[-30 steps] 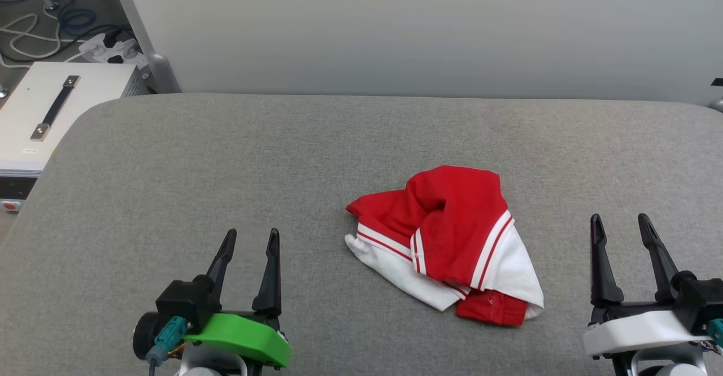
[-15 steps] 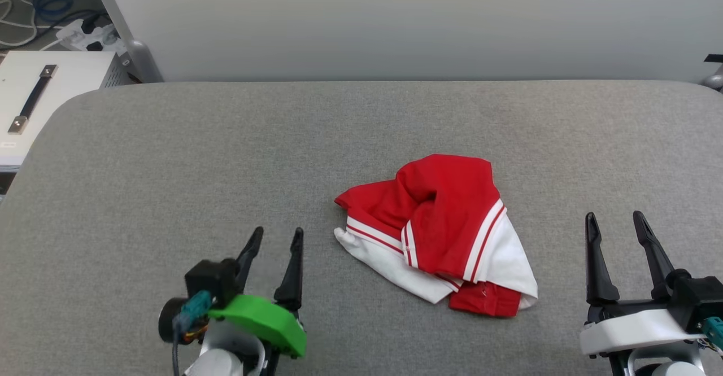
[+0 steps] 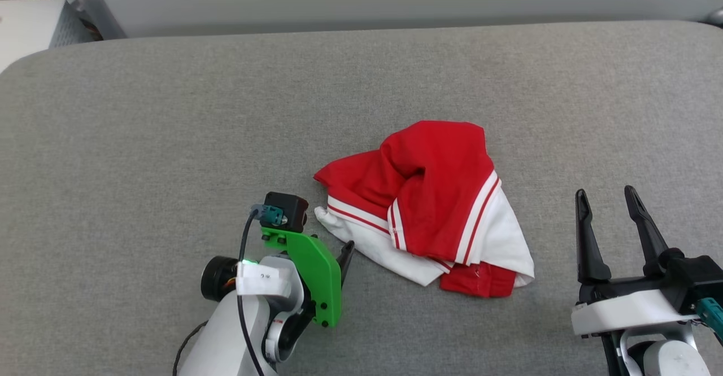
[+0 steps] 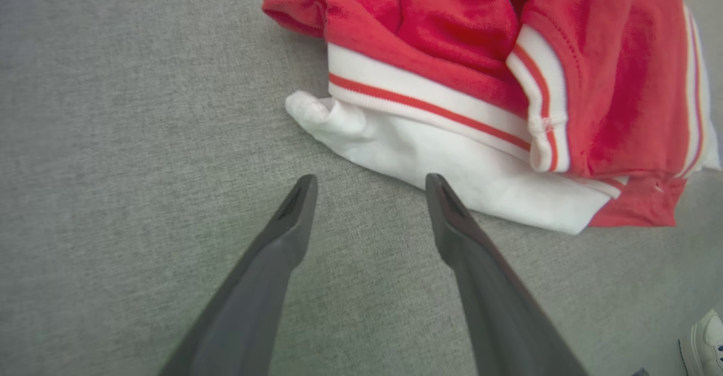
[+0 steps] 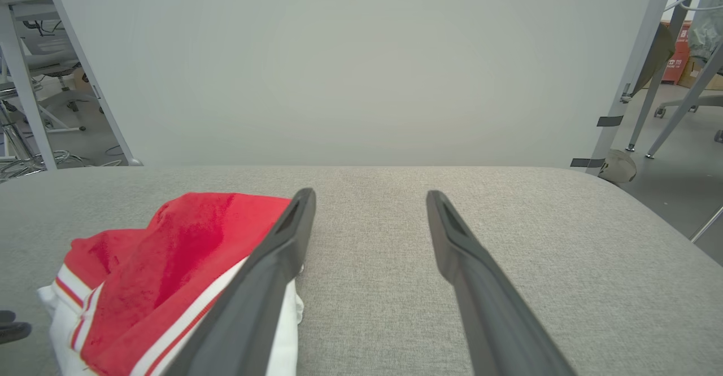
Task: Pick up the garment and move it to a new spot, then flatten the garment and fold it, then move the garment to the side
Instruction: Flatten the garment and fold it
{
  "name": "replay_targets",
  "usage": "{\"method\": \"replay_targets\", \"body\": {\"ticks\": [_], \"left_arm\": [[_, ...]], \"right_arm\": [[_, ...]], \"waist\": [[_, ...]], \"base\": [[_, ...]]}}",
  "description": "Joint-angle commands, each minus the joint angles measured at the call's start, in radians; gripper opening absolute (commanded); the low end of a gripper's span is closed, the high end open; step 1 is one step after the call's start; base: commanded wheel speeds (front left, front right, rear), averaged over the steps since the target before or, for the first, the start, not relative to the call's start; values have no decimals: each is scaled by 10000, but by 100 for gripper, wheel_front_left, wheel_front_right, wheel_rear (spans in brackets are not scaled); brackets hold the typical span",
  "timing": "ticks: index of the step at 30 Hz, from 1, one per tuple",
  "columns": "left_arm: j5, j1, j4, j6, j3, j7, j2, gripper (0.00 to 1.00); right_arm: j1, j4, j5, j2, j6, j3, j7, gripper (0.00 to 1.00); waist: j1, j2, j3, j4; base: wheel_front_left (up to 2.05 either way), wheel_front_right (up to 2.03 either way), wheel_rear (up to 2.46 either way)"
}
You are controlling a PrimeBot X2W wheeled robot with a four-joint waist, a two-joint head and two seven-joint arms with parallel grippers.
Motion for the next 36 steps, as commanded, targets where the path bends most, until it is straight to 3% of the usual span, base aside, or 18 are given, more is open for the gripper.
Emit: {"method": "replay_targets", "body": {"ticks": [1, 11, 12, 13, 14, 24, 30, 36], "left_arm": [[-78, -236, 33, 38, -50, 84, -9, 100], [223, -928, 831, 272, -341, -4, 15, 100], [226, -936, 974, 246, -390, 41, 21, 76], [230, -934, 1080, 218, -426, 76, 42, 33], [233, -918, 1189, 174, -473, 109, 78, 0], [-46, -253, 940, 149, -148, -924, 378, 0], [-259, 216, -505, 373, 421, -1261, 857, 0], [-505, 603, -2161, 709, 1210, -743, 1645, 0]], "right_arm": [[-178, -42, -95, -30, -11, 39, -23, 100], [-485, -65, -23, -30, -11, 145, -23, 100], [-501, -59, -11, -30, -11, 150, -23, 100], [-515, -54, 0, -30, -11, 157, -23, 100], [-532, -46, 15, -30, -11, 160, -23, 100], [-415, 199, 98, -30, -11, 28, -23, 100], [-161, 371, 111, -30, -11, -1, -23, 100], [-87, 476, 202, -30, -11, 90, -23, 100]], "waist": [[0, -1, 479, -346], [0, -1, 1059, -674], [0, -1, 1083, -684], [0, -1, 1100, -692], [0, -1, 1110, -695], [0, -1, 394, -240], [0, -1, -197, 220], [0, -1, -412, 480]], "base": [[0, 0, 0], [0, 0, 0], [0, 0, 0], [0, 0, 0], [0, 0, 0], [0, 0, 0], [0, 0, 0], [0, 0, 0]]}}
